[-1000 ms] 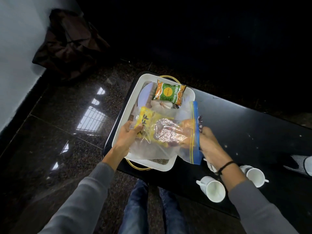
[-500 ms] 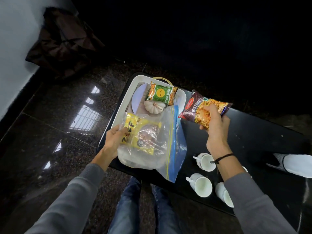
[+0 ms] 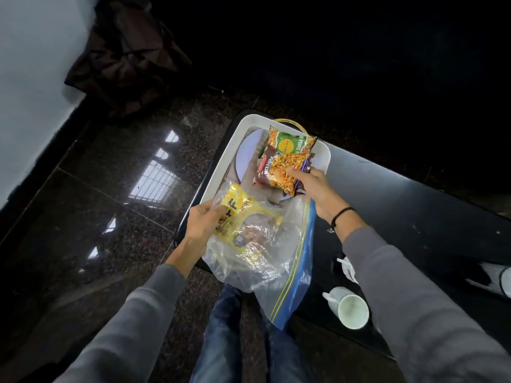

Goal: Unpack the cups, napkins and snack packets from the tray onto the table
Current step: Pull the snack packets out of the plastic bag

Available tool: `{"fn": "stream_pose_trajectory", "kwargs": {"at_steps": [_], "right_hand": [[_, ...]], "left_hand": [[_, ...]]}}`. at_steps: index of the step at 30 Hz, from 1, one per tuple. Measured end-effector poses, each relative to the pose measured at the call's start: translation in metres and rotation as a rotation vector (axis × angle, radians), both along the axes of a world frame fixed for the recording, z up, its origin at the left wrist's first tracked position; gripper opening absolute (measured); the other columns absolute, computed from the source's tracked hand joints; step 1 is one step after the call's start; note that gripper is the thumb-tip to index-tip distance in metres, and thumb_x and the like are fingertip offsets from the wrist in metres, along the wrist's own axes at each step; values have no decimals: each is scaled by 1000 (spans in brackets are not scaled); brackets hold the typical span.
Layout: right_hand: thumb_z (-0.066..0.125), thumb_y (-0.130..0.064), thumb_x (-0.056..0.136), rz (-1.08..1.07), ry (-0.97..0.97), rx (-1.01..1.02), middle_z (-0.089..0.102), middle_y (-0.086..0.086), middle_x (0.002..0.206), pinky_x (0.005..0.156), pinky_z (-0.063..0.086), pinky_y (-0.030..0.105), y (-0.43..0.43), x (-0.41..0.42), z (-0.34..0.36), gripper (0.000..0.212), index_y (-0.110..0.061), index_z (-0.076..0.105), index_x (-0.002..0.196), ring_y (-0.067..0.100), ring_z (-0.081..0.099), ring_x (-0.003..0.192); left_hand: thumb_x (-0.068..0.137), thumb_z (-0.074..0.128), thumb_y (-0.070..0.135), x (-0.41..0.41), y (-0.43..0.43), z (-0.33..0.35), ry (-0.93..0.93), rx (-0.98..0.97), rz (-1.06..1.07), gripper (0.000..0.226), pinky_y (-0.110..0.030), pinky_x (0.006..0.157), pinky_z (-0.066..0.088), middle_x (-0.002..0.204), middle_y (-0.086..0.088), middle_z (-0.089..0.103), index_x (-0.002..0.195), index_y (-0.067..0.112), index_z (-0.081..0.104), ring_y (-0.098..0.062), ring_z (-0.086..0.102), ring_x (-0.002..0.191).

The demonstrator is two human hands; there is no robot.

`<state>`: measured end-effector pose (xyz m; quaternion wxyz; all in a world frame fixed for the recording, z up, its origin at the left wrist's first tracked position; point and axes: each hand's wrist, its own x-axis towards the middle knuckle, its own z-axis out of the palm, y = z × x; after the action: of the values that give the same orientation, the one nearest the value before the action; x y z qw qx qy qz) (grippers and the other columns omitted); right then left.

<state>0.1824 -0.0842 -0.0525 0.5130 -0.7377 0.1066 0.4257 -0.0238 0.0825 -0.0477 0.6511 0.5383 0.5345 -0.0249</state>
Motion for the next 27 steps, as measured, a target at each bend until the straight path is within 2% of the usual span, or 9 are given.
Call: {"fn": "stream_pose_trajectory", "kwargs": {"at_steps": [1,3,5,10,15,18,22,25,27], "right_hand": [[76,-38,89,14,-8,-54,75,13,119,94,54,34,0,1,-4,51,-4,65,125,22,69,107],[73,-36,93,5,-32,-119,70,25,122,96,52,35,-6,2,-10,50,3,64,123,23,67,106],[73,-34,92,-11,-66,-165,73,15,116,101,53,41,-15,1,-8,41,-3,68,118,24,69,107],[69,-28,90,-94,-213,-203,71,-3,98,89,54,34,-45,-12,20,8,-21,71,95,18,66,98],[66,-21,91,-196,-255,-123,69,-5,78,71,50,24,-69,-42,58,9,-19,74,86,10,60,73],[61,-7,95,-265,-173,-3,73,4,75,70,56,26,-79,-61,72,15,-9,73,86,15,66,71],[47,8,99,-278,-52,95,77,18,85,76,62,28,-81,-84,73,28,0,71,88,25,75,79],[44,13,99,-271,54,142,77,20,96,77,62,23,-80,-91,70,30,2,72,95,24,78,86],[49,13,98,-211,111,149,78,17,99,77,62,21,-79,-92,67,26,2,72,100,21,79,87]], "left_hand": [[85,62,-1,-1,1,0,0,-2,-1,37,-26,47,46,53,1,60,53,18,68,-13,52,47],[85,61,-1,-2,2,0,-6,-10,0,43,-22,41,46,48,5,60,48,20,68,-10,52,41],[85,61,0,-2,2,1,-17,-19,15,42,-22,39,46,49,5,62,49,21,70,-10,53,41],[86,61,0,0,-2,2,-30,-12,29,44,-21,38,48,50,7,65,51,23,73,-6,57,41],[86,59,-1,2,-4,5,-21,0,28,44,-21,40,47,51,6,65,50,22,72,-7,57,43],[84,58,-1,3,-6,7,14,11,51,41,-22,42,47,52,4,64,51,21,69,-8,56,44],[85,58,-2,3,-9,7,23,4,95,32,-23,42,45,55,0,62,60,15,68,-11,54,45],[86,58,-2,2,-9,6,33,-14,122,15,-21,39,45,63,-7,63,78,4,69,-11,53,43],[84,58,-5,0,-8,5,39,-26,149,14,-20,37,46,60,-4,65,80,2,69,-9,54,39]]}}
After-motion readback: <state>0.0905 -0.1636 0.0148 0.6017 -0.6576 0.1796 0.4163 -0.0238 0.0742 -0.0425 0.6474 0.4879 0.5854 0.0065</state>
